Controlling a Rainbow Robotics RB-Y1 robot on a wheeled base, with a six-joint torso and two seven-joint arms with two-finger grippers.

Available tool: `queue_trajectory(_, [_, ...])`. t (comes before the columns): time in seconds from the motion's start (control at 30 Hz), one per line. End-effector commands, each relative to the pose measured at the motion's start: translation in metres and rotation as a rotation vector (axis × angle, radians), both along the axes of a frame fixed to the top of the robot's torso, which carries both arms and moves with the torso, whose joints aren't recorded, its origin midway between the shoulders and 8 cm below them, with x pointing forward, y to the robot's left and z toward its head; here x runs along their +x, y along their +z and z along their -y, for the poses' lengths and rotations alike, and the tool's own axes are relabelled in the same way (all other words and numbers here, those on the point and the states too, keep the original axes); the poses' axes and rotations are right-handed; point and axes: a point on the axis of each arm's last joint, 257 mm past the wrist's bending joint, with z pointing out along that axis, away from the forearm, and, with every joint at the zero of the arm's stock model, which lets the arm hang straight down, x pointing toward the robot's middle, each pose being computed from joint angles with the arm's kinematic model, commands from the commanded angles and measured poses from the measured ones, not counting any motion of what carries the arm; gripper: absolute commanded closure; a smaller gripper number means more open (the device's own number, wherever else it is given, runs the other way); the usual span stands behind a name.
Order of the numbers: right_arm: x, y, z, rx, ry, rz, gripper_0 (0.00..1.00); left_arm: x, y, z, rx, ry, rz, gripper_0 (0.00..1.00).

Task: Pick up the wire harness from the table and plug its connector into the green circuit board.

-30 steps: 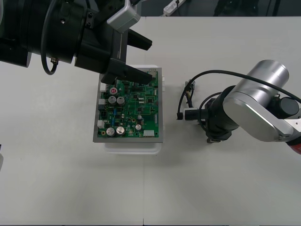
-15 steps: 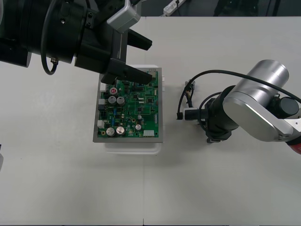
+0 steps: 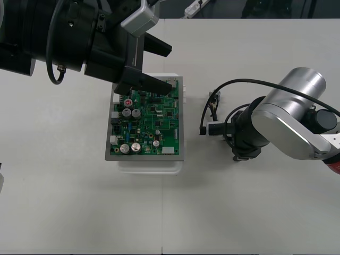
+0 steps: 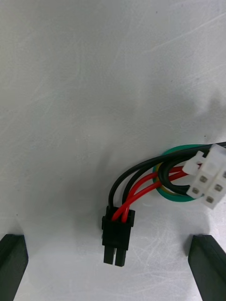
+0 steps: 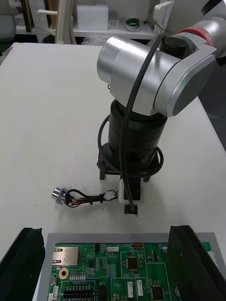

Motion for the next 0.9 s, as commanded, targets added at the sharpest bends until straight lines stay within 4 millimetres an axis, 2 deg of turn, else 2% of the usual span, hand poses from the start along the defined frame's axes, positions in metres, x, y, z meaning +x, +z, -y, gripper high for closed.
queue_trajectory(0.03, [0.0035, 0.0058, -0.0122, 0.022, -0.024, 0.008, 0.63, -0.0122, 0.0292, 0.0249, -0.048, -0.065, 0.099, 0.24])
queue_trajectory(0.07, [0.0039, 0.0064, -0.0125, 0.022, -0.023, 0.010, 0.63, -0.0122, 0.0292, 0.0249, -0.048, -0.065, 0.099, 0.24])
queue_trajectory(0.1, [0.0032, 0.0057, -0.0125, 0.023, -0.023, 0.007, 0.82, -0.0122, 0.0292, 0.0249, -0.048, -0.065, 0.099, 0.23])
queue_trajectory(0.13, [0.0037, 0.0062, -0.0116, 0.023, -0.025, 0.008, 0.87, -0.0122, 0.0292, 0.0249, -0.048, -0.065, 0.099, 0.24])
queue_trajectory(0.17, [0.0029, 0.0056, -0.0128, 0.024, -0.023, 0.006, 1.00, -0.0122, 0.0292, 0.0249, -0.048, -0.065, 0.099, 0.24])
queue_trajectory(0.9, [0.0052, 0.0073, -0.0107, 0.020, -0.028, 0.014, 1.00, -0.0122, 0.0292, 0.0249, -0.048, -0.065, 0.099, 0.24])
